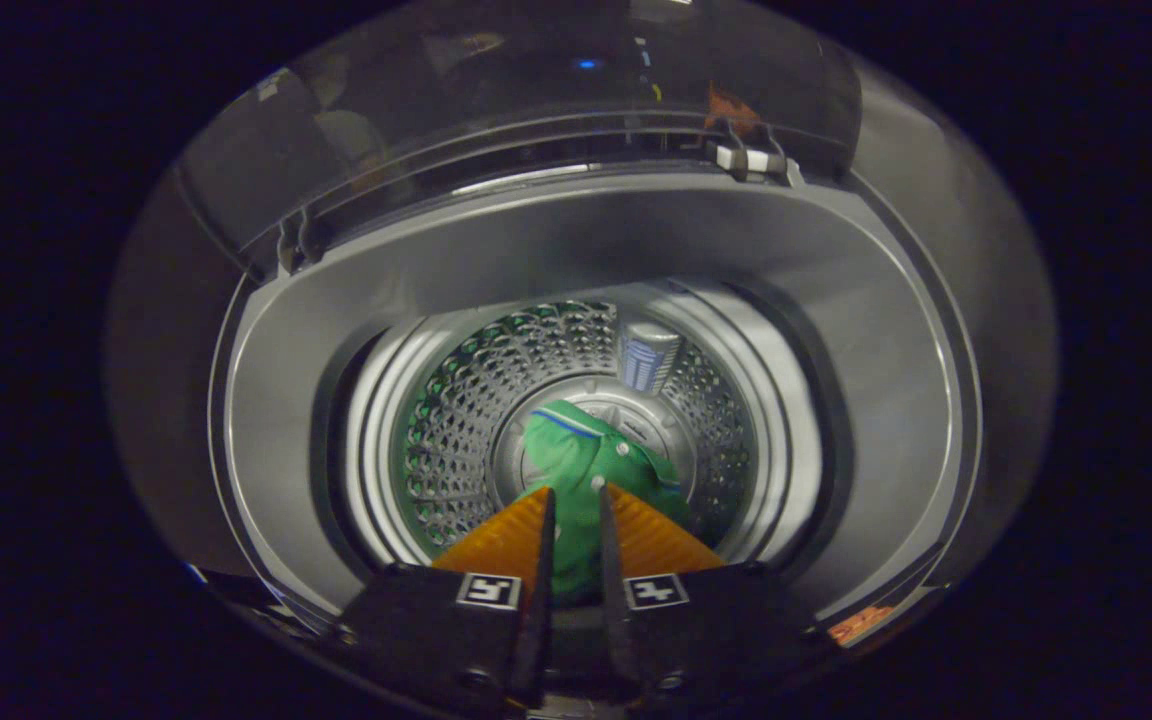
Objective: Put the clothes into the washing machine and then close the washing machine lid.
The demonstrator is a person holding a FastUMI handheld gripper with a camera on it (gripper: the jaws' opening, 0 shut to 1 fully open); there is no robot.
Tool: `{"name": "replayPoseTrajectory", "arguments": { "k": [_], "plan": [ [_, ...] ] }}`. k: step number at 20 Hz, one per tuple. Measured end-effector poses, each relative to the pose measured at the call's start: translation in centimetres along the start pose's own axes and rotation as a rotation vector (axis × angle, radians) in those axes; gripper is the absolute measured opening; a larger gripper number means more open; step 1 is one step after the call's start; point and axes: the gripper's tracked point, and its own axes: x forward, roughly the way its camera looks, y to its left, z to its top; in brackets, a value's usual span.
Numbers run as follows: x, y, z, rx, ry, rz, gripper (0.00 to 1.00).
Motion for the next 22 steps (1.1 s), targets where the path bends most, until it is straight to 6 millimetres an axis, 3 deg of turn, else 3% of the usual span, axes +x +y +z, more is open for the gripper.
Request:
{"name": "replayPoseTrajectory", "arguments": {
  "k": [4, 9, 13, 22],
  "plan": [
    [-1.4, 0.6, 0.5, -0.037, -0.064, -0.025, 0.69],
    [-2.2, 0.5, 0.4, -0.105, -0.091, -0.033, 0.65],
    [-3.5, 0.7, 1.5, -0.175, -0.155, -0.053, 0.65],
    [-10.8, 2.5, 6.9, -0.266, -0.39, -0.053, 0.65]
  ]
}}
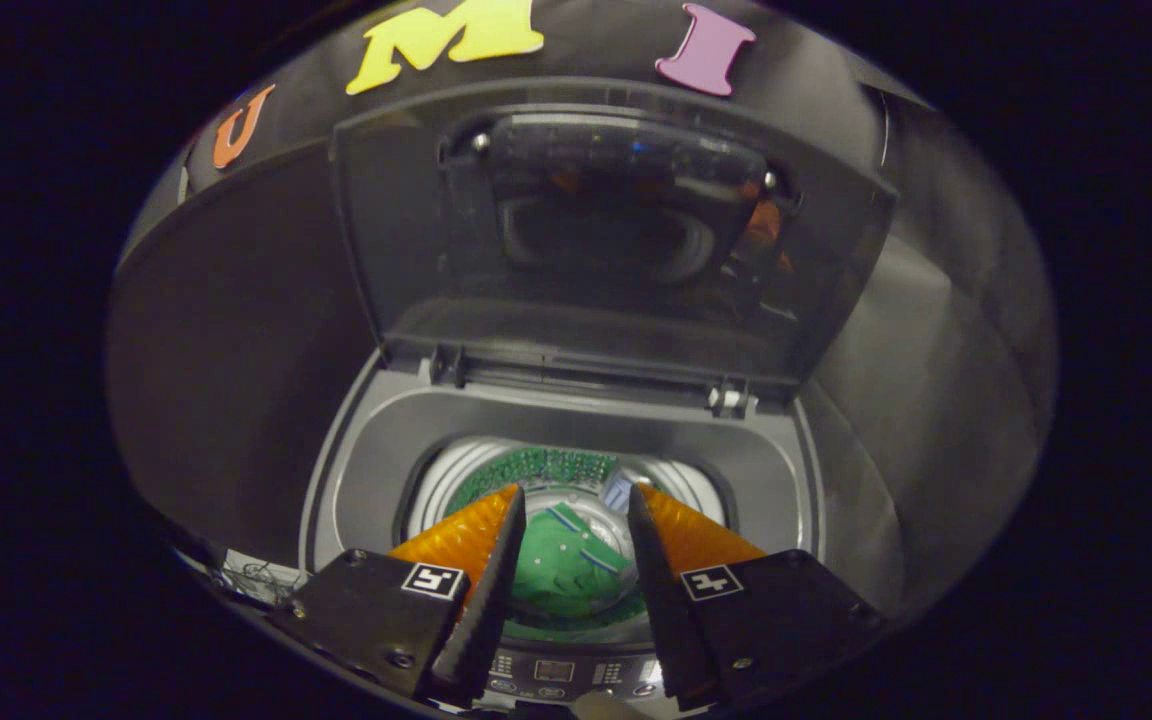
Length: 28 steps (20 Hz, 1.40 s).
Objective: Put the clothes into the washing machine and then close the washing machine lid.
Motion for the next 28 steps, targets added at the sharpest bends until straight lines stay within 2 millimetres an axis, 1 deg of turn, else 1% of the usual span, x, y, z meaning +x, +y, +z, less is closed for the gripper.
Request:
{"name": "replayPoseTrajectory", "arguments": {
  "k": [4, 5, 8, 11, 17, 18, 20, 22, 23, 25, 28],
  "plan": [
    [-2.9, -0.4, 4.1, 0.003, -0.093, 0.0, 0.65],
    [-3.6, -0.5, 5.5, 0.007, -0.118, -0.002, 0.65],
    [-5.4, -1.0, 8.7, 0.023, -0.179, -0.001, 0.65],
    [-6.9, -1.4, 11.7, 0.038, -0.229, -0.002, 0.65],
    [-8.5, -2.1, 16.9, 0.055, -0.303, -0.01, 0.66],
    [-8.6, -2.1, 18.0, 0.058, -0.314, -0.01, 0.69],
    [-8.6, -2.3, 19.4, 0.064, -0.329, -0.014, 0.79],
    [-8.3, -2.8, 21.2, 0.075, -0.351, -0.022, 0.79],
    [-8.1, -3.0, 21.8, 0.077, -0.354, -0.025, 0.79],
    [-7.1, -3.3, 22.8, 0.079, -0.349, -0.03, 0.79],
    [-5.3, -3.2, 24.1, 0.08, -0.344, -0.036, 0.79]
  ]
}}
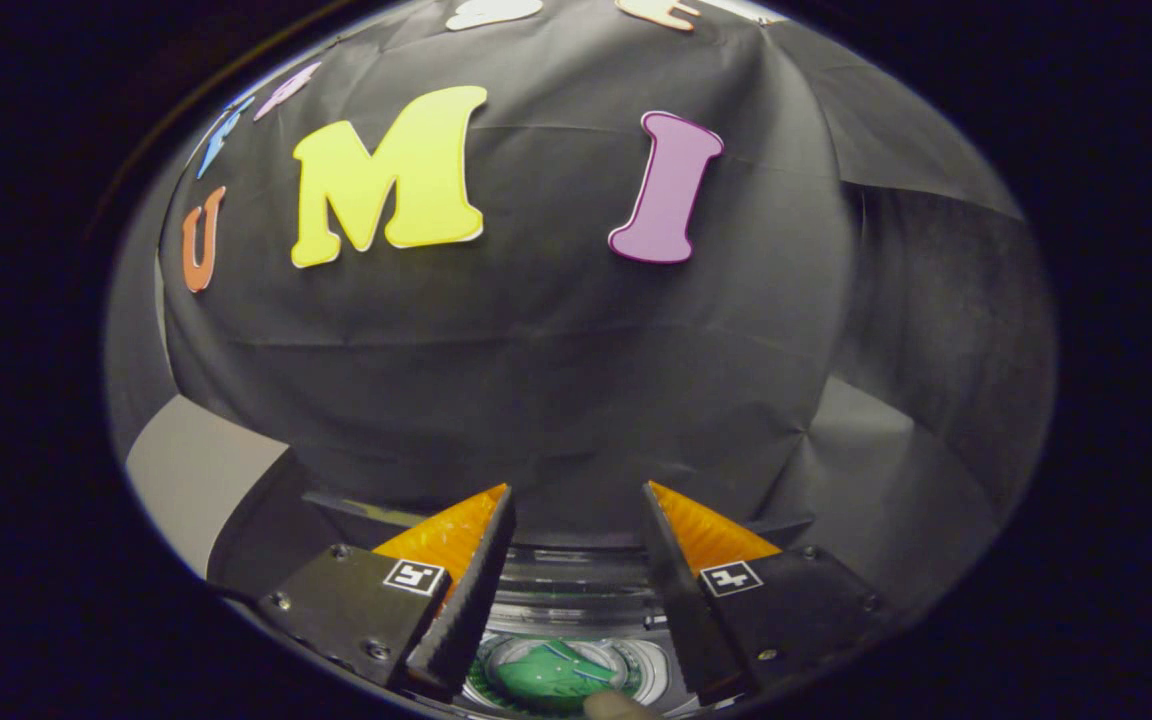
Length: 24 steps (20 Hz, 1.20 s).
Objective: Put the clothes into the washing machine and then close the washing machine lid.
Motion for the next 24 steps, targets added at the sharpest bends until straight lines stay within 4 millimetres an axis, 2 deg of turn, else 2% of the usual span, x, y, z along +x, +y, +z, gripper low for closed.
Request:
{"name": "replayPoseTrajectory", "arguments": {
  "k": [5, 7, 8, 9, 15, 24],
  "plan": [
    [2.6, 0.7, -0.8, 0.019, 0.027, 0.009, 0.79],
    [3.1, 1.0, -2.0, 0.02, 0.05, 0.011, 0.79],
    [3.3, 1.0, -1.3, 0.027, 0.024, 0.004, 0.79],
    [3.4, 1.0, -1.7, 0.025, 0.026, 0.005, 0.79],
    [3.1, 1.2, -1.8, 0.044, -0.027, 0.011, 0.79],
    [0.3, 1.2, -2.8, 0.044, -0.19, 0.012, 0.79]
  ]
}}
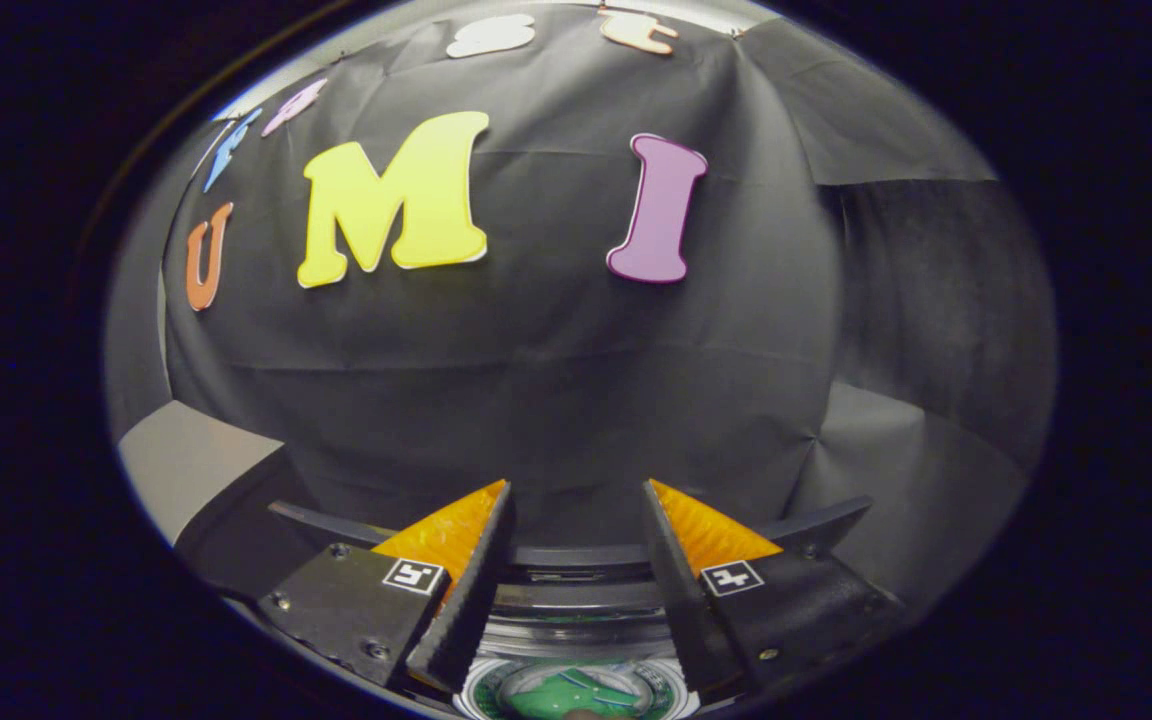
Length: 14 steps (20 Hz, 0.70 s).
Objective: Put the clothes into the washing machine and then close the washing machine lid.
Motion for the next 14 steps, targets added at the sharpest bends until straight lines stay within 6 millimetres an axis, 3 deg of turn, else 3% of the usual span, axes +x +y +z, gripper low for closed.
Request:
{"name": "replayPoseTrajectory", "arguments": {
  "k": [10, 14],
  "plan": [
    [-3.8, -0.1, -1.5, 0.003, -0.119, 0.004, 0.79],
    [-4.2, 0.0, -1.9, 0.003, -0.142, 0.007, 0.79]
  ]
}}
